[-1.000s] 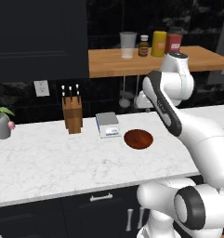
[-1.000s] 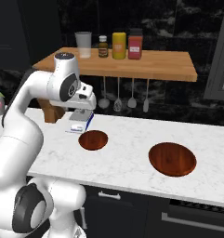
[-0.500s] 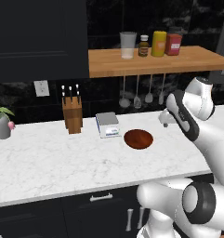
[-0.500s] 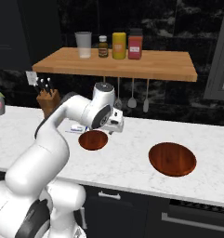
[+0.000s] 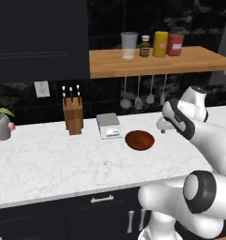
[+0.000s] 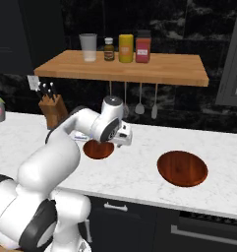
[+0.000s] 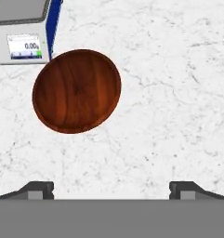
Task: Pick up the bowls on the counter and stack them on top of one another in the open cabinet. Place the smaller bowl on top of the larger bowl.
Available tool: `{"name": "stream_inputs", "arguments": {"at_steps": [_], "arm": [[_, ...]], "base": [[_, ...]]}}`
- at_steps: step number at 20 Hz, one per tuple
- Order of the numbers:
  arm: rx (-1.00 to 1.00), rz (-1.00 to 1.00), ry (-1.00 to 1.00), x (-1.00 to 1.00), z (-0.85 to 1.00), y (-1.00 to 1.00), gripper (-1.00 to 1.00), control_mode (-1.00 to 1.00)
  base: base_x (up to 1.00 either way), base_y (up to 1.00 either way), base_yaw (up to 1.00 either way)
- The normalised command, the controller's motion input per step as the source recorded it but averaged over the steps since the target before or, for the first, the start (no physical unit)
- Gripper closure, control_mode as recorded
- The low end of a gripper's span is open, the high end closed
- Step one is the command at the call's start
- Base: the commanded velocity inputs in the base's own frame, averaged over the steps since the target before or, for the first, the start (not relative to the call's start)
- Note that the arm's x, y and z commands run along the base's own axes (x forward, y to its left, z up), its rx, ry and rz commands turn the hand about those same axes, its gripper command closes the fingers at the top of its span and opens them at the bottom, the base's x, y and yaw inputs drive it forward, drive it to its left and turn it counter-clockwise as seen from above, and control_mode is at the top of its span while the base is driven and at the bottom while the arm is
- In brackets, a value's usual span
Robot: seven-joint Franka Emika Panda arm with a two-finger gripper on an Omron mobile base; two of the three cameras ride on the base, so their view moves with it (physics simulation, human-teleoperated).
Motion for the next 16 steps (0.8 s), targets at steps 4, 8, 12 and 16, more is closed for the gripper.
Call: {"name": "stream_inputs", "arguments": {"at_steps": [4, 8, 12, 16], "arm": [[0.00, -0.07, 0.39, 0.75, -0.48, 0.15, -1.00, -1.00], [0.03, -0.13, 0.27, 0.52, -0.32, 0.00, -1.00, -1.00], [0.07, -0.17, 0.12, 0.45, -0.39, 0.01, -1.00, -1.00], [0.10, -0.17, 0.00, 0.25, -0.46, 0.00, -1.00, -1.00]], "base": [[0.00, 0.00, 0.00], [0.00, 0.00, 0.00], [0.00, 0.00, 0.00], [0.00, 0.00, 0.00]]}}
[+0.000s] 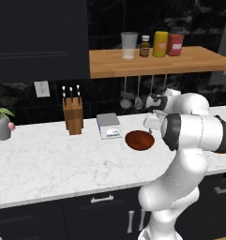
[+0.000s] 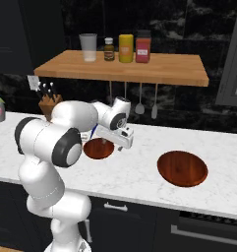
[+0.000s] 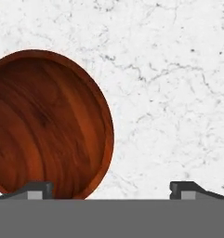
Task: Pick up the bowls on the counter and stack them on top of one another in the open cabinet. Place the smaller bowl on top of the larger bowl.
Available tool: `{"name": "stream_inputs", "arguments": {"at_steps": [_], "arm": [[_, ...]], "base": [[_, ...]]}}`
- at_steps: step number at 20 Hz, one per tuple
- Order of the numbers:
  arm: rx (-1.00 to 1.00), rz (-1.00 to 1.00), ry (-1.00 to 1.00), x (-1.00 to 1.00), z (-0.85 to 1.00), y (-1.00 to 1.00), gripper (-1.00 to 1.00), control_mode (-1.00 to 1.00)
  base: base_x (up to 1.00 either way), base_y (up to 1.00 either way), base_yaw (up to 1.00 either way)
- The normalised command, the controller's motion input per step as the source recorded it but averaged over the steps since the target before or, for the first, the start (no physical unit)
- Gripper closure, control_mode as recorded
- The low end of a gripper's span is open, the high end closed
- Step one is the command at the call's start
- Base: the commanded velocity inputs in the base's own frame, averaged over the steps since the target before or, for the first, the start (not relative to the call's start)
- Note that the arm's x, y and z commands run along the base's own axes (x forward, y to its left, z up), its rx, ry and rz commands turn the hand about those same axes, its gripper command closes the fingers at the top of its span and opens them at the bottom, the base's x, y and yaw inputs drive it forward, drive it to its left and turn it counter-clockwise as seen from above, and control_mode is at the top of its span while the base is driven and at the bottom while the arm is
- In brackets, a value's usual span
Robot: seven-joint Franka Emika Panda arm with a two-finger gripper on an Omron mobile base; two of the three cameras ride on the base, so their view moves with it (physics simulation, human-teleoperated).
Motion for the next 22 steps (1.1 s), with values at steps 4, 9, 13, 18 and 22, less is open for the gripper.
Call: {"name": "stream_inputs", "arguments": {"at_steps": [4, 9, 13, 18, 22], "arm": [[0.04, -0.10, 0.00, 0.30, -0.36, 0.01, -1.00, -1.00], [0.00, -0.06, 0.00, 0.31, -0.41, 0.14, -1.00, -1.00], [0.00, -0.05, 0.00, 0.18, -0.44, 0.15, -1.00, -1.00], [0.00, -0.04, 0.00, 0.03, -0.52, 0.04, 1.00, -1.00], [0.02, 0.00, 0.00, 0.00, -0.06, 0.00, 1.00, -1.00]], "base": [[0.00, 0.00, 0.00], [0.00, 0.00, 0.00], [0.00, 0.00, 0.00], [0.00, 0.00, 0.00], [0.00, 0.00, 0.00]]}}
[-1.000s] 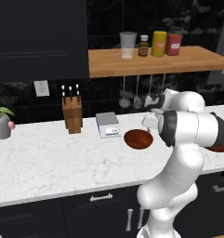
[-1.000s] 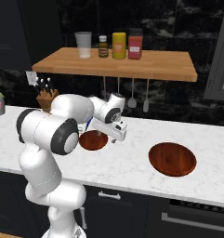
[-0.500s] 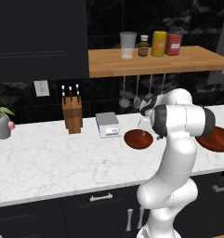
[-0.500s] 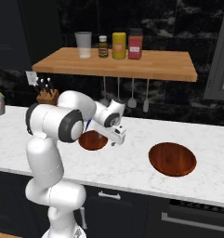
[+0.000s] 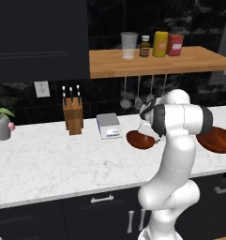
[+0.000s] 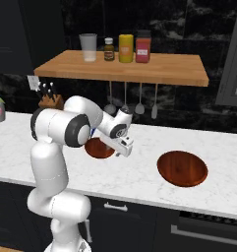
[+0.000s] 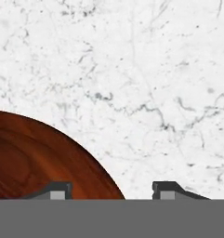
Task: Pick up the bowls on the counter and stack them on top of one another in the open cabinet. Place the smaller bowl on top of the larger bowl.
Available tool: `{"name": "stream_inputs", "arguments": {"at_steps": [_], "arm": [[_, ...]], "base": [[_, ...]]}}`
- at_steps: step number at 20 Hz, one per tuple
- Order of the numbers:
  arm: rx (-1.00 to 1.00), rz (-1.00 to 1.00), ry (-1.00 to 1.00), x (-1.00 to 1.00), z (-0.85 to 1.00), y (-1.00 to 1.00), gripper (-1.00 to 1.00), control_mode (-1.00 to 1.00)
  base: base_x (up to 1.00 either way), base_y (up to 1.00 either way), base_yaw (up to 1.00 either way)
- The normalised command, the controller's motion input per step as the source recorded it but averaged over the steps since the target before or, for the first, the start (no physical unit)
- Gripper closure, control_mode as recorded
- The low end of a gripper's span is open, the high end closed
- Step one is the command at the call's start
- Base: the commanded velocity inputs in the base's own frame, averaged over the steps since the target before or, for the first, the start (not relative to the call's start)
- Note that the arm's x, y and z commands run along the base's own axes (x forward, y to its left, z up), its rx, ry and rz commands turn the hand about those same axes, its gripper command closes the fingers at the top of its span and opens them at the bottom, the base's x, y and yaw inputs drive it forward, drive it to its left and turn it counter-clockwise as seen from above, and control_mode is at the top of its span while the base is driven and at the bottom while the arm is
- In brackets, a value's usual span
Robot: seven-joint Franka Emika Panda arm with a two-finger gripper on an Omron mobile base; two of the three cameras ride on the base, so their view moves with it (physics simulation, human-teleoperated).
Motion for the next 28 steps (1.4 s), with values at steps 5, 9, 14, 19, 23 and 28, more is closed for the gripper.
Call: {"name": "stream_inputs", "arguments": {"at_steps": [5, 9, 14, 19, 23, 28], "arm": [[0.00, 0.00, 0.00, 0.00, 0.04, 0.00, 1.00, -1.00], [0.08, -0.07, -0.02, -0.03, 0.73, -0.37, 1.00, -1.00], [0.08, -0.15, -0.04, -0.34, 0.97, -0.96, 1.00, -1.00], [0.07, -0.28, 0.00, -0.22, 0.84, -1.00, 1.00, -1.00], [0.00, -0.36, 0.00, -0.17, 0.23, -1.00, 1.00, -1.00], [-0.09, -0.36, 0.00, -0.23, -0.14, -1.00, 1.00, -1.00]], "base": [[0.00, 0.00, 0.00], [0.00, 0.00, 0.00], [0.00, 0.00, 0.00], [0.00, 0.00, 0.00], [0.00, 0.00, 0.00], [0.00, 0.00, 0.00]]}}
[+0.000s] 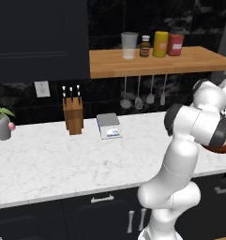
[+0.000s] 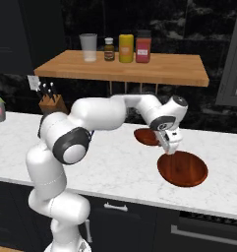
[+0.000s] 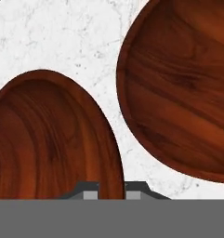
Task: Pick up the bowls on the counter and stack them on top of one another in the open cabinet. Place the smaller bowl on top of the larger bowl.
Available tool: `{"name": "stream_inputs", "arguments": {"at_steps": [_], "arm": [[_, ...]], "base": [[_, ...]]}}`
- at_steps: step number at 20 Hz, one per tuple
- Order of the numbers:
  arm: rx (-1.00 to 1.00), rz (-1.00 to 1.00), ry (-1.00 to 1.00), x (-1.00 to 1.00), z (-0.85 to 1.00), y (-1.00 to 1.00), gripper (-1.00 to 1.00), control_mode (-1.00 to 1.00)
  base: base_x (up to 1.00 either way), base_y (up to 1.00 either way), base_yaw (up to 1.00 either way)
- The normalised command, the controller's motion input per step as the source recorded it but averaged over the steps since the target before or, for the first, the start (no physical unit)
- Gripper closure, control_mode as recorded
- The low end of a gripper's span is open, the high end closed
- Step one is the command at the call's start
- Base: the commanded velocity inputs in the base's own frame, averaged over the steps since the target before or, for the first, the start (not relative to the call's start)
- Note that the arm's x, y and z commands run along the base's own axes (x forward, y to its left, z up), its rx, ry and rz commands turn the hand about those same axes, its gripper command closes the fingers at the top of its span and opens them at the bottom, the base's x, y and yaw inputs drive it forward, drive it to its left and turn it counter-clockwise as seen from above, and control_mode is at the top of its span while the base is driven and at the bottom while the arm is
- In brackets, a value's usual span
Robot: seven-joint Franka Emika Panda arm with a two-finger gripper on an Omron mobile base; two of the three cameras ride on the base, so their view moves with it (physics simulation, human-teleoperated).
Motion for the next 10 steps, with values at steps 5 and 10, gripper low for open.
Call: {"name": "stream_inputs", "arguments": {"at_steps": [5, 10], "arm": [[-0.14, -0.34, 0.00, -0.23, -0.53, -1.00, 1.00, -1.00], [-0.15, -0.27, 0.00, -0.37, -0.65, -1.00, 1.00, -1.00]], "base": [[0.00, 0.00, 0.00], [0.00, 0.00, 0.00]]}}
